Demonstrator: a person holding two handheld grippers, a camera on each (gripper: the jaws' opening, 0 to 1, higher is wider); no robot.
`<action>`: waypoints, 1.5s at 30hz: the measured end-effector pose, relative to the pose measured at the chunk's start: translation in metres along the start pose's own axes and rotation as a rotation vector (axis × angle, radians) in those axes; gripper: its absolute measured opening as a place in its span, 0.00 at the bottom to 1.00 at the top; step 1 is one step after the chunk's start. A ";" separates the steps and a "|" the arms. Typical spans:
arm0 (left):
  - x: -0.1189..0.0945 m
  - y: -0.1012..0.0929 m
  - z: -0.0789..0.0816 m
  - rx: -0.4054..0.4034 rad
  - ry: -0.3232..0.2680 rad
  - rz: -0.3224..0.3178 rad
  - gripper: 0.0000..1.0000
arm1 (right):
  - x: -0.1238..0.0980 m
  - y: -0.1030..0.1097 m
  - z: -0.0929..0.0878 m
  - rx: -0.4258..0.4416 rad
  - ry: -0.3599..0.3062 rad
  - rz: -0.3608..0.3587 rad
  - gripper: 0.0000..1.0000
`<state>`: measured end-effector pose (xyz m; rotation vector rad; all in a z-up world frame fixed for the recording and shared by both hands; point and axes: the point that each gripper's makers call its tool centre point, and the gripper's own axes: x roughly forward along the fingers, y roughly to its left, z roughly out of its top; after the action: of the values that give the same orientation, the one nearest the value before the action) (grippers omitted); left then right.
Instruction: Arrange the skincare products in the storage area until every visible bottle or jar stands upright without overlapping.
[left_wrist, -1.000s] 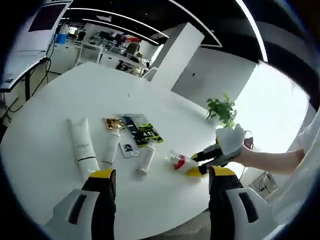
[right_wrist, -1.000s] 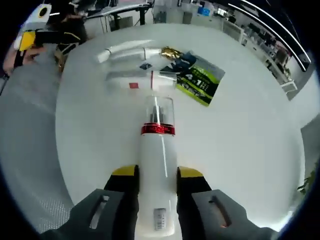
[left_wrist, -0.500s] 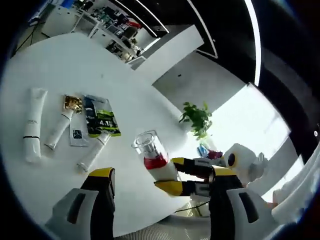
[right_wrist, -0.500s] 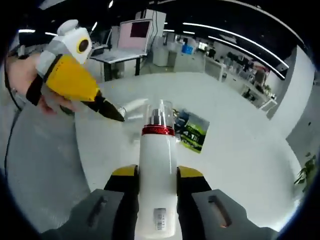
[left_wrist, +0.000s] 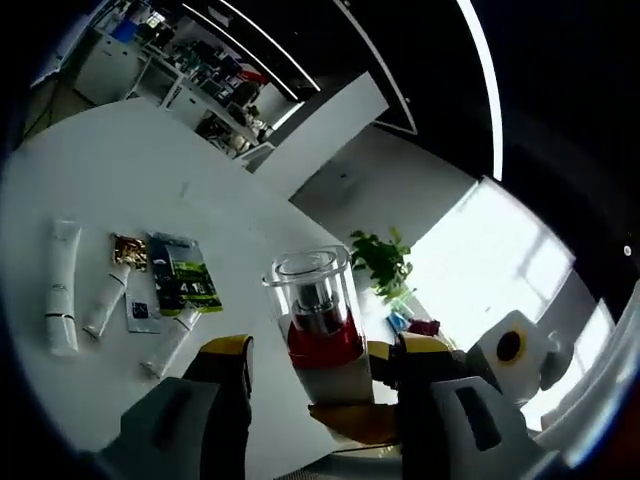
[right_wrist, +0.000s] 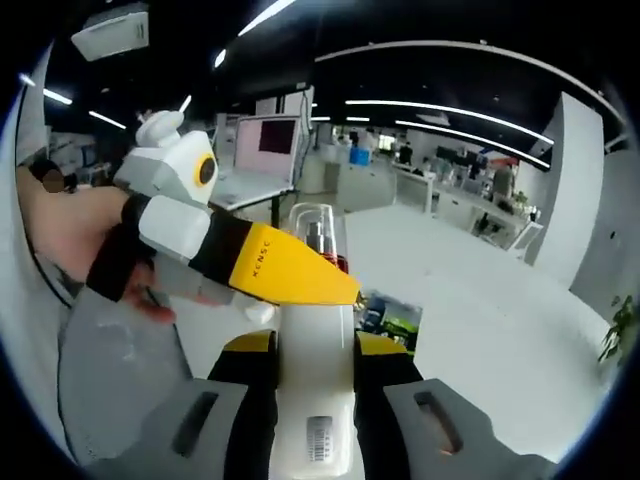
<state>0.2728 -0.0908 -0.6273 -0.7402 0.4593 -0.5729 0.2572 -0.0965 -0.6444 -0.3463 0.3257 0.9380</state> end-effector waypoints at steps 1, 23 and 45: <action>0.001 -0.002 0.000 -0.005 -0.002 -0.003 0.50 | 0.000 0.002 0.002 -0.006 -0.006 0.003 0.28; -0.023 -0.048 0.022 0.194 0.067 -0.180 0.27 | -0.020 0.033 0.050 0.036 -0.206 0.126 0.32; -0.084 -0.160 0.021 0.520 0.335 -0.826 0.27 | -0.088 0.084 0.118 0.300 -0.462 0.694 0.31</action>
<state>0.1705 -0.1235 -0.4801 -0.3003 0.2717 -1.5409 0.1538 -0.0639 -0.5139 0.2872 0.1512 1.5858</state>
